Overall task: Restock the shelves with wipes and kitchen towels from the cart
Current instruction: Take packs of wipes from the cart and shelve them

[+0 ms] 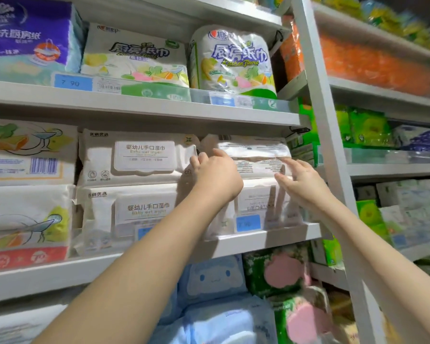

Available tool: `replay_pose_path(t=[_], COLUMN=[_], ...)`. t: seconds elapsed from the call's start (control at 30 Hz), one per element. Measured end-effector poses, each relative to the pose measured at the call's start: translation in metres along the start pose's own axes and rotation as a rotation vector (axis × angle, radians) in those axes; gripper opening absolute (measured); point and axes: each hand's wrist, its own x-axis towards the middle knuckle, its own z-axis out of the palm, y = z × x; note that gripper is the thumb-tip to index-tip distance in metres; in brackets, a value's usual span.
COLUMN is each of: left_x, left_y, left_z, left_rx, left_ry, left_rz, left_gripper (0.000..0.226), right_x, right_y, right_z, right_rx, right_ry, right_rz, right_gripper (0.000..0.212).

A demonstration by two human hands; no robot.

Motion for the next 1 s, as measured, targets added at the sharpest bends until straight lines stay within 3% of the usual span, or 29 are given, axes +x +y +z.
replay_pose_path(t=[0.1, 0.23, 0.43, 0.53, 0.63, 0.73, 0.83, 0.9, 1.0], left_x=[-0.002, -0.008, -0.024, -0.019, -0.002, 0.003, 0.013, 0.014, -0.001], left_y=[0.008, 0.009, 0.020, 0.011, 0.001, 0.004, 0.005, 0.004, 0.010], left_z=[0.004, 0.002, -0.004, -0.008, -0.008, -0.013, -0.004, 0.001, -0.009], left_rx=[-0.113, -0.224, -0.434, -0.583, -0.607, -0.804, -0.941, -0.977, -1.018], left_ry=[0.019, 0.078, 0.217, 0.232, 0.117, -0.028, 0.035, 0.081, 0.086], left_rz=[-0.043, -0.042, 0.067, -0.022, -0.155, -0.174, -0.188, -0.194, -0.150], left_gripper=[0.065, 0.045, 0.029, 0.043, 0.049, 0.062, 0.080, 0.076, 0.063], right_x=[0.002, 0.002, 0.004, 0.001, -0.009, -0.014, -0.015, -0.017, -0.019], right_y=[0.001, 0.002, 0.012, 0.013, 0.004, -0.012, -0.020, -0.022, -0.019], right_z=[0.003, 0.005, 0.002, -0.001, -0.002, -0.002, 0.000, -0.001, -0.005], right_rx=[0.000, -0.006, 0.144, 0.153, 0.302, 0.382, 0.293, 0.249, 0.349], right_ry=[-0.025, -0.018, -0.067, -0.040, 0.098, 0.042, 0.006, -0.011, -0.040], right_rz=[-0.017, -0.031, -0.001, 0.013, -0.048, -0.099, -0.123, -0.141, -0.130], right_gripper=[0.061, 0.065, 0.063, 0.061, 0.064, 0.066, 0.072, 0.078, 0.067])
